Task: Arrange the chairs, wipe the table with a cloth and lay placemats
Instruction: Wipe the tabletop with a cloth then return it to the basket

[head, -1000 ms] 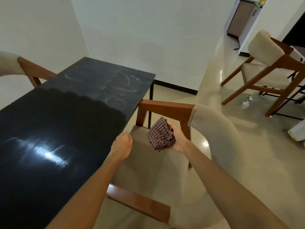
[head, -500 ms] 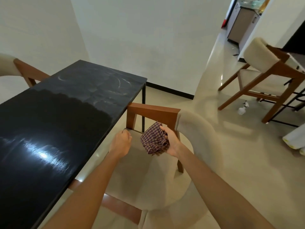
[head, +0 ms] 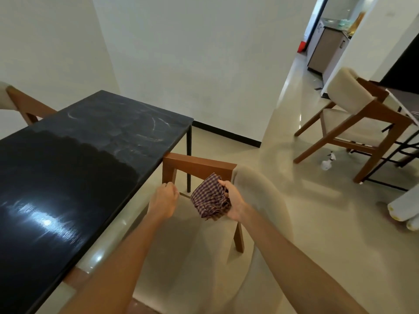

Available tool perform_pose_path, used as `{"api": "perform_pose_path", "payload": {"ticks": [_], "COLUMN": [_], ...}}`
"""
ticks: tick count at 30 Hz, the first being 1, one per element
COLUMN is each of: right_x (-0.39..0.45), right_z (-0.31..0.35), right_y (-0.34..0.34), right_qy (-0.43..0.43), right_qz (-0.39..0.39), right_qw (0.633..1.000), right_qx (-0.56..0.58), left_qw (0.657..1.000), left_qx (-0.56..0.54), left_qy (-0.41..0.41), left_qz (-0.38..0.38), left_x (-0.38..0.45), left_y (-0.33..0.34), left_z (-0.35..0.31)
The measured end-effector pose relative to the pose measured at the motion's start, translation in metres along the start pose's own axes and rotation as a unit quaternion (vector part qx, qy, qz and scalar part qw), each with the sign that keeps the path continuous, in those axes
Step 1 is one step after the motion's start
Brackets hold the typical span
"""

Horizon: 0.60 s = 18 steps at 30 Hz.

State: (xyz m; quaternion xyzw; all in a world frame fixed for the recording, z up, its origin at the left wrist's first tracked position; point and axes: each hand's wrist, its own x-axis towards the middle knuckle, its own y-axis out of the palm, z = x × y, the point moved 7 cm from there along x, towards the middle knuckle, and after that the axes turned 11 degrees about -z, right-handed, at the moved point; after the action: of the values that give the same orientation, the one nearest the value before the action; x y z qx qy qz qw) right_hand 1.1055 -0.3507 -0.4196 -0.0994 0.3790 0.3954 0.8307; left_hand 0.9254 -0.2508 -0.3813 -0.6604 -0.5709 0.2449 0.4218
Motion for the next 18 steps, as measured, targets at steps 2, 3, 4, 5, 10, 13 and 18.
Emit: {"api": "perform_pose_path", "payload": {"ticks": [2,3,4,5,10,13,18], "right_x": [0.014,0.022,0.029,0.036,0.072,0.090,0.107], "right_z": [0.010,0.016,0.022,0.028,0.061,0.084,0.107], "right_y": [-0.002,-0.001,-0.001,-0.001,-0.008,-0.013,-0.013], "right_qy": [-0.003,-0.004,-0.005,-0.001,0.023,0.034,0.043], "right_qz": [0.014,0.027,0.040,0.052,0.102,0.131,0.152], "right_qw": [1.000,1.000,0.999,0.999,0.993,0.988,0.982], "right_qx": [-0.002,-0.003,-0.006,-0.010,-0.051,-0.079,-0.102], "left_qw": [1.000,1.000,0.999,0.998,0.991,0.985,0.979], "left_qx": [0.001,0.004,0.006,0.008,0.028,0.035,0.043], "left_qy": [-0.015,-0.024,-0.035,-0.050,-0.123,-0.158,-0.191], "left_qz": [-0.007,-0.013,-0.020,-0.025,-0.036,-0.051,-0.063], "left_x": [0.006,0.009,0.012,0.014,0.021,0.028,0.028], "left_y": [0.007,0.011,0.016,0.021,0.047,0.058,0.064], "left_z": [-0.003,-0.006,-0.008,-0.011,-0.031,-0.048,-0.073]}}
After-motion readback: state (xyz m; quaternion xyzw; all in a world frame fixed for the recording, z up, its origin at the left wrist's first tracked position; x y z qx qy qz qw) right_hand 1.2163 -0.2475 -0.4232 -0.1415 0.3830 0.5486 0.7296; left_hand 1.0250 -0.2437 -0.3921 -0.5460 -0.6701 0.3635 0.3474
